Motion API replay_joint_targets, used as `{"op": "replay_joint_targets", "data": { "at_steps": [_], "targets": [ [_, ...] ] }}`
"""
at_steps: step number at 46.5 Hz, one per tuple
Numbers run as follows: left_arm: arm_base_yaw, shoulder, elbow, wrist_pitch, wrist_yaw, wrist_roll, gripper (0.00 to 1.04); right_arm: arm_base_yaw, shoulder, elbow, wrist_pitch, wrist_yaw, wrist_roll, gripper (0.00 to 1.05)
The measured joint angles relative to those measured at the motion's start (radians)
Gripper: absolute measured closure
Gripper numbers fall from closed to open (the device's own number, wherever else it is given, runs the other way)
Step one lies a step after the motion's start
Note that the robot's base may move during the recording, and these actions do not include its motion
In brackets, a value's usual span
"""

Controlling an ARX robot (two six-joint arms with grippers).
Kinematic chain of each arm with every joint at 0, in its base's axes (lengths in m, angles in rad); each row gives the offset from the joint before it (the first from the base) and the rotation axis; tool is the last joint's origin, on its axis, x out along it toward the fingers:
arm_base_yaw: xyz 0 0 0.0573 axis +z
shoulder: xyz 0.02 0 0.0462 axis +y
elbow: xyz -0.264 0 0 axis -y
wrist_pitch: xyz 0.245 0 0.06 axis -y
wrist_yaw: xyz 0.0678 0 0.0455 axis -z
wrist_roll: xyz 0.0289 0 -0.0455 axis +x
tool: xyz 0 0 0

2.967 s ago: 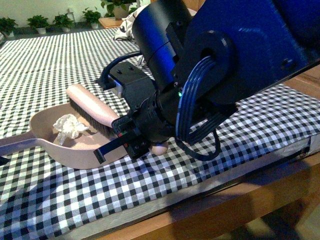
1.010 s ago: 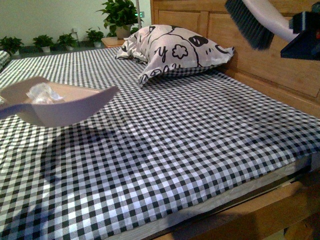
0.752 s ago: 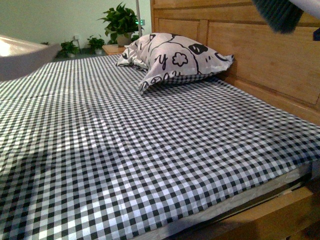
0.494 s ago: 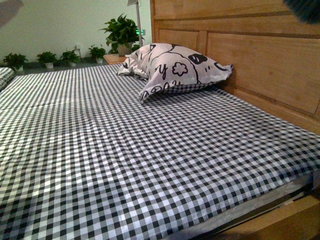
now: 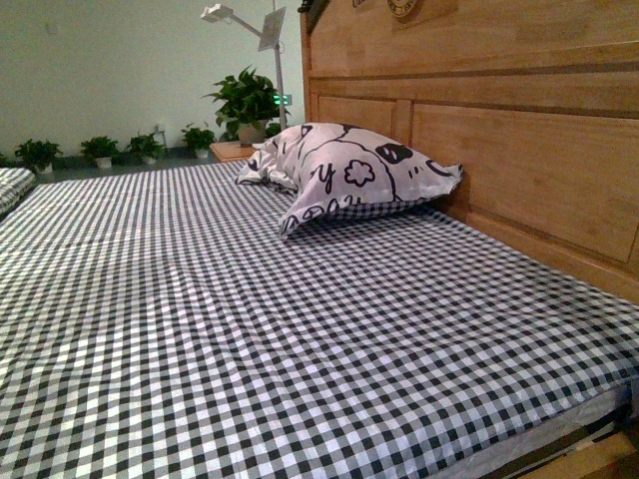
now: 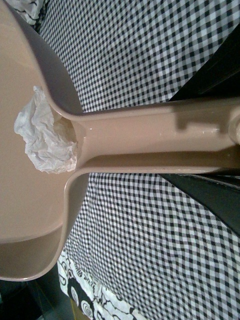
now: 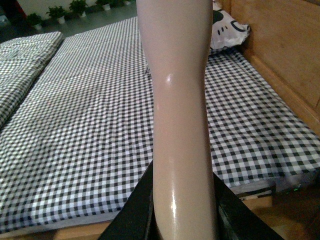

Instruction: Clean up trash

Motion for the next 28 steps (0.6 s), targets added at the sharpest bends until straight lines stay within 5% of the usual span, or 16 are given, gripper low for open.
{"op": "replay_joint_targets", "data": {
  "at_steps": [28],
  "targets": [
    [0.027, -0.196, -0.035, -0.187, 0.124, -0.029, 0.77, -0.071, -0.11, -0.002, -0.11, -0.164, 0.051, 0.85]
  ]
}}
